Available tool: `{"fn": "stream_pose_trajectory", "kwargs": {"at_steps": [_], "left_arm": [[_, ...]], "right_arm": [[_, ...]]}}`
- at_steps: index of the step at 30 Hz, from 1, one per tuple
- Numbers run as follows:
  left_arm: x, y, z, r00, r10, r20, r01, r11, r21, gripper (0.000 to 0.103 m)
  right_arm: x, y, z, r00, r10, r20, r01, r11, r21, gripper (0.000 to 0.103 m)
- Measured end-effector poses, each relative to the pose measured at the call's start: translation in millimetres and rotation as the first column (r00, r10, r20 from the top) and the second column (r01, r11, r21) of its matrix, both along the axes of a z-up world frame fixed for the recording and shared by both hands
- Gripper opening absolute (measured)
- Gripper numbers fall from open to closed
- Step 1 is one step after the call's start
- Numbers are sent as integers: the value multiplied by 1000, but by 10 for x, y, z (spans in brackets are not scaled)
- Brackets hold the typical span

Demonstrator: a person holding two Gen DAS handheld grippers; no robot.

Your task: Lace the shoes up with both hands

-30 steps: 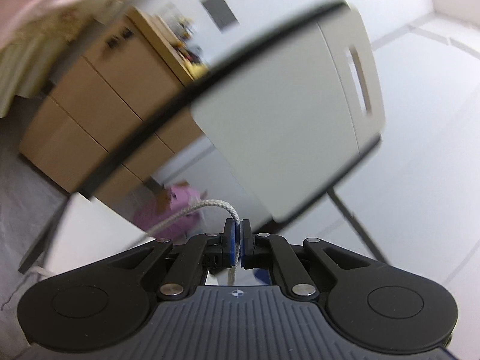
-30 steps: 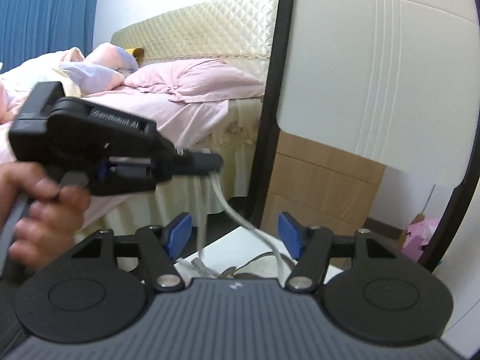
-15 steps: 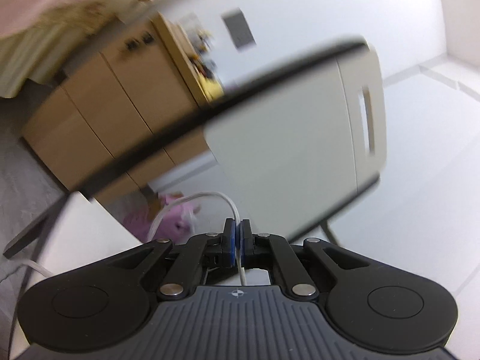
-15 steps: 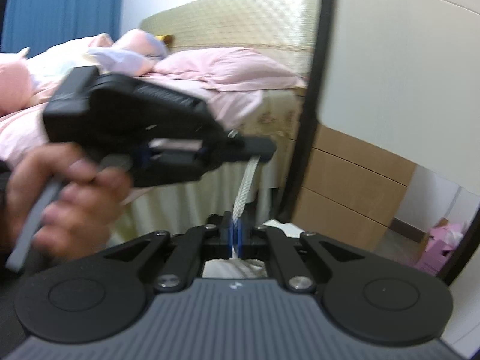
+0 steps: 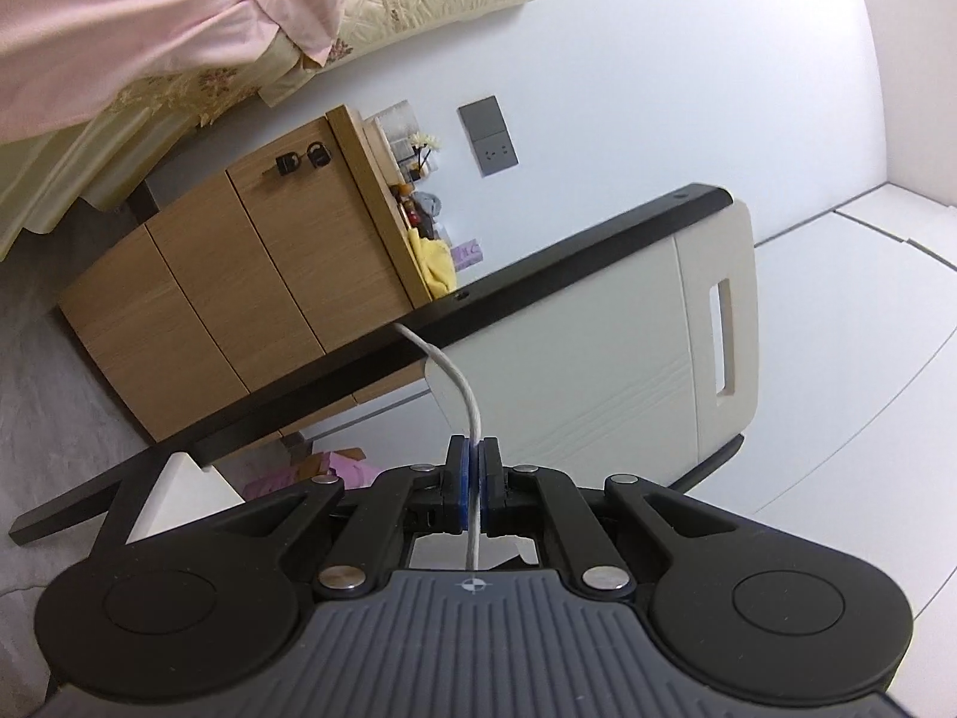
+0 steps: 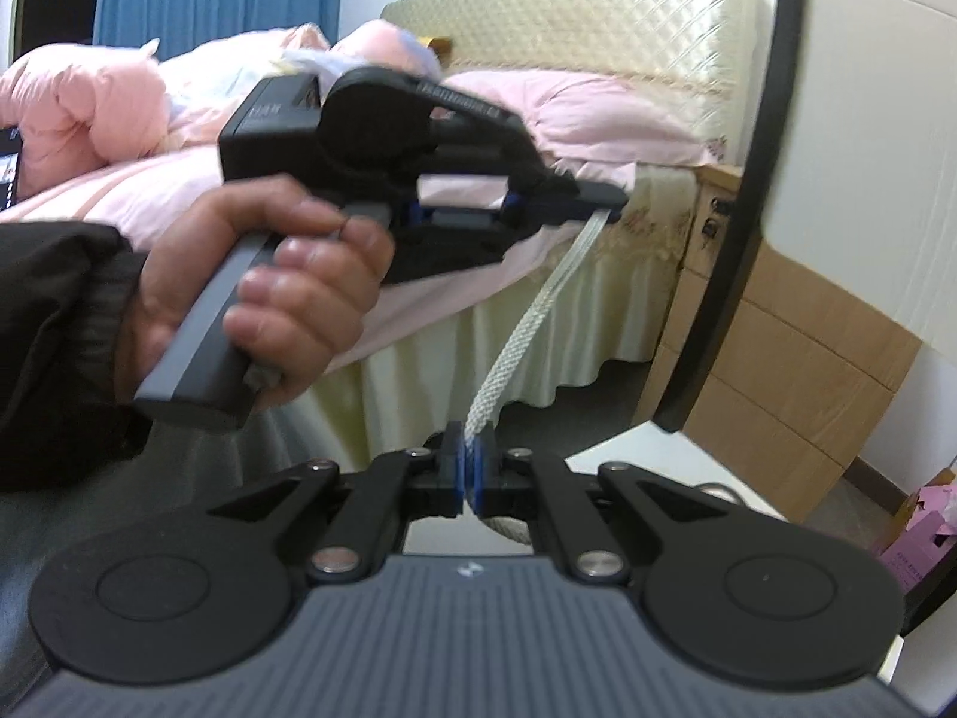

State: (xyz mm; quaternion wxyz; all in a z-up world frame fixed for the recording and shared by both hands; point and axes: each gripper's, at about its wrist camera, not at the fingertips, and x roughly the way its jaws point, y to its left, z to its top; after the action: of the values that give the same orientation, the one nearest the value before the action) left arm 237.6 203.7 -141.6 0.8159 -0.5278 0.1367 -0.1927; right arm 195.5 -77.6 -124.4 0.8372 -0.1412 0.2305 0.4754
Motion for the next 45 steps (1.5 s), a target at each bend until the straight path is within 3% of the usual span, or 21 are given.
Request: {"fn": "stream_pose_trajectory", "kwargs": {"at_steps": [6, 10, 11, 12, 14, 17, 20, 24, 26, 31, 34, 37, 41, 45], "left_arm": [[-20, 15, 7, 1000, -1, 15, 1, 1000, -9, 3], [-22, -27, 72, 999, -16, 34, 15, 999, 39, 3], [-23, -39, 91, 999, -20, 39, 18, 998, 54, 3], [-22, -54, 111, 999, -25, 44, 22, 997, 71, 3], [-18, -102, 160, 998, -44, 50, 38, 992, 118, 3], [-16, -185, 208, 996, -75, 57, 64, 982, 178, 3], [-18, -302, 233, 991, -121, 62, 104, 968, 228, 3], [-34, -507, 263, 979, -194, 62, 168, 942, 291, 3], [-58, -616, 290, 970, -234, 71, 200, 925, 323, 3], [-127, -816, 335, 946, -312, 90, 255, 885, 389, 3], [-145, -857, 325, 941, -328, 86, 267, 872, 411, 3], [-157, -858, 312, 939, -333, 86, 271, 870, 412, 3], [-157, -816, 317, 944, -319, 87, 259, 877, 405, 3], [-154, -732, 339, 953, -291, 84, 236, 888, 393, 3]], "right_arm": [[-123, -25, -94, 1000, 11, -22, -12, 999, -47, 4], [-100, -83, -86, 998, -22, -50, 21, 999, -28, 7], [-89, -112, -68, 997, -41, -65, 40, 999, -13, 19], [-73, -162, -41, 994, -55, -94, 56, 998, 13, 39], [-15, -323, 49, 984, -64, -167, 81, 992, 100, 47], [144, -623, 217, 955, -68, -290, 139, 962, 233, 46], [399, -935, 387, 908, -82, -412, 237, 910, 341, 47], [835, -1077, 646, 852, -147, -503, 357, 865, 353, 48], [1103, -1058, 704, 800, -188, -570, 425, 848, 317, 47], [1590, -876, 685, 698, -178, -693, 475, 840, 263, 47], [1705, -757, 661, 673, -176, -718, 469, 853, 230, 41], [1751, -697, 637, 656, -166, -736, 462, 860, 218, 29], [1743, -647, 626, 654, -144, -742, 436, 874, 215, 3], [1710, -596, 734, 678, -125, -725, 413, 880, 234, 3]]}}
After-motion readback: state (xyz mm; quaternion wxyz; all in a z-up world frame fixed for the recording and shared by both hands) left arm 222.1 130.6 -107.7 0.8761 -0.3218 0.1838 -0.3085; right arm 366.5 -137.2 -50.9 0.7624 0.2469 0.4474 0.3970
